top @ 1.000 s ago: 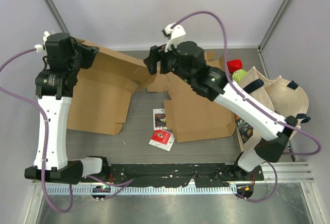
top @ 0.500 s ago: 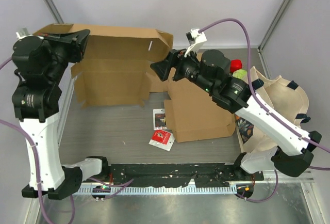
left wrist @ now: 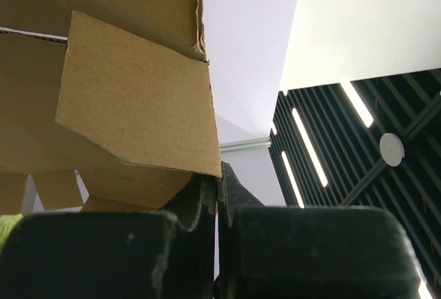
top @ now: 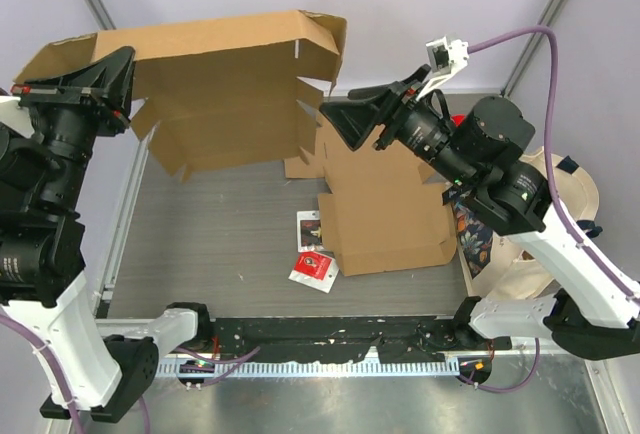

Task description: Fold the paper box

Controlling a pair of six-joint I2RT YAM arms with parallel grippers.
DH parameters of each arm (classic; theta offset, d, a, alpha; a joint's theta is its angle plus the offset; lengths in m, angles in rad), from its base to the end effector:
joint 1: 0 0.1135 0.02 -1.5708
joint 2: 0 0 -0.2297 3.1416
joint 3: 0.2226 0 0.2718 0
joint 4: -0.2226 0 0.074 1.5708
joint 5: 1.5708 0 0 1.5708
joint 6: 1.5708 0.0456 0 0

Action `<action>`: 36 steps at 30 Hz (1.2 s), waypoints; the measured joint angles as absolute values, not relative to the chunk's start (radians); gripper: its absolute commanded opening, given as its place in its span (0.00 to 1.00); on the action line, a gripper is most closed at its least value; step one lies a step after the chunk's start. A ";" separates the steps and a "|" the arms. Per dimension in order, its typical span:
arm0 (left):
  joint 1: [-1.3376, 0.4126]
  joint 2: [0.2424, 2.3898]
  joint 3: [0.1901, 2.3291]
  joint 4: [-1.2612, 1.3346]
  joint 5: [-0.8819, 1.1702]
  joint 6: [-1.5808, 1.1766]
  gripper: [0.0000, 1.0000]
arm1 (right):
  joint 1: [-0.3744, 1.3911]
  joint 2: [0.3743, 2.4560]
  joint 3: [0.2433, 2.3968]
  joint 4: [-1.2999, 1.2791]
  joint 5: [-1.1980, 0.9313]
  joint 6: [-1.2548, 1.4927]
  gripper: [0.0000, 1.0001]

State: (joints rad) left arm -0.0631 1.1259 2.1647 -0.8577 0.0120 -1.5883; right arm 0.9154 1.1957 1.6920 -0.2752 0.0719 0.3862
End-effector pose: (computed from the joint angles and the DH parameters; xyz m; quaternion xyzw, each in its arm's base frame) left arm 0.1213 -0.0082 0.6013 -0.4390 0.4661 -0.5672 0.5180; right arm 0.1592 0.2017 0.5324 -0.1362 0.6100 0.4549 0.6344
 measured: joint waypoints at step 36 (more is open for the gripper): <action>0.193 1.283 1.186 -0.454 0.262 -1.451 0.00 | 0.835 1.747 1.557 -0.050 0.031 0.938 0.81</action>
